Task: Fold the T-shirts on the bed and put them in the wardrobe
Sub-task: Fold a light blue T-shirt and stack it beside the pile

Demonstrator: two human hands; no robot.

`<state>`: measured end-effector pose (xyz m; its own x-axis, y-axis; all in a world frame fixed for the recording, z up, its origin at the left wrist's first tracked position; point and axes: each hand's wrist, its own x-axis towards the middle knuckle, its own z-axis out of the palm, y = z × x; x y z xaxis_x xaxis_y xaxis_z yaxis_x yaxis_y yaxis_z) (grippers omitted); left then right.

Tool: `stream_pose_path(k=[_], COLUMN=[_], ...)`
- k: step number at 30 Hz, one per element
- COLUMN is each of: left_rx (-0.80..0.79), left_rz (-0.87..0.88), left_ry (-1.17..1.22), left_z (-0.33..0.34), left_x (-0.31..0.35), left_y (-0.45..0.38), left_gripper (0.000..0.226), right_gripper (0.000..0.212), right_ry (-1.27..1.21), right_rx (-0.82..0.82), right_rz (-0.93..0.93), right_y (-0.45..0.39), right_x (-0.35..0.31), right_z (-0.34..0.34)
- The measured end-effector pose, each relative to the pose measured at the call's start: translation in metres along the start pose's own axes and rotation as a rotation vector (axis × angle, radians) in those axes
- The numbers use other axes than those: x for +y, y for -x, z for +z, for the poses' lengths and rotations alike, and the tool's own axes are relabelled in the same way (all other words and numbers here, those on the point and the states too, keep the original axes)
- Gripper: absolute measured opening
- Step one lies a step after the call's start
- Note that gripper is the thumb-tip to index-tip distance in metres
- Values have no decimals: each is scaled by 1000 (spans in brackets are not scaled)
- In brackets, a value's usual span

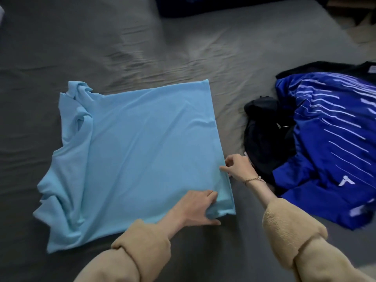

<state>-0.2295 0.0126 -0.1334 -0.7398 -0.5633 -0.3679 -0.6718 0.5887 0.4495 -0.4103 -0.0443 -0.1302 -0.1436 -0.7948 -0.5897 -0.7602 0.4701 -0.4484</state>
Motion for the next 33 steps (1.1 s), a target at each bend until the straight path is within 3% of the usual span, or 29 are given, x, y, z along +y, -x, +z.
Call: stream_pose_path(k=[4, 10, 16, 21, 24, 33], left_rx=[-3, -54, 11, 173, 330, 742], left_rz=[28, 126, 43, -167, -330, -985], left_ry=[-37, -21, 102, 204, 232, 272], left_z=[2, 7, 2, -11, -21, -33], left_x=[15, 29, 23, -9, -42, -152], left_y=[-1, -3, 3, 20, 45, 162], left_gripper=[19, 12, 15, 18, 15, 12], right_gripper=[16, 18, 20, 27, 12, 22], right_ry=[-27, -27, 36, 41, 33, 118], right_rx=[9, 0, 68, 121, 41, -226], right_rz=[-26, -4, 5, -10, -83, -338], right_y=[3, 6, 13, 18, 16, 36], right_x=[8, 9, -2, -33, -60, -168], right_z=[1, -2, 2, 12, 30, 126])
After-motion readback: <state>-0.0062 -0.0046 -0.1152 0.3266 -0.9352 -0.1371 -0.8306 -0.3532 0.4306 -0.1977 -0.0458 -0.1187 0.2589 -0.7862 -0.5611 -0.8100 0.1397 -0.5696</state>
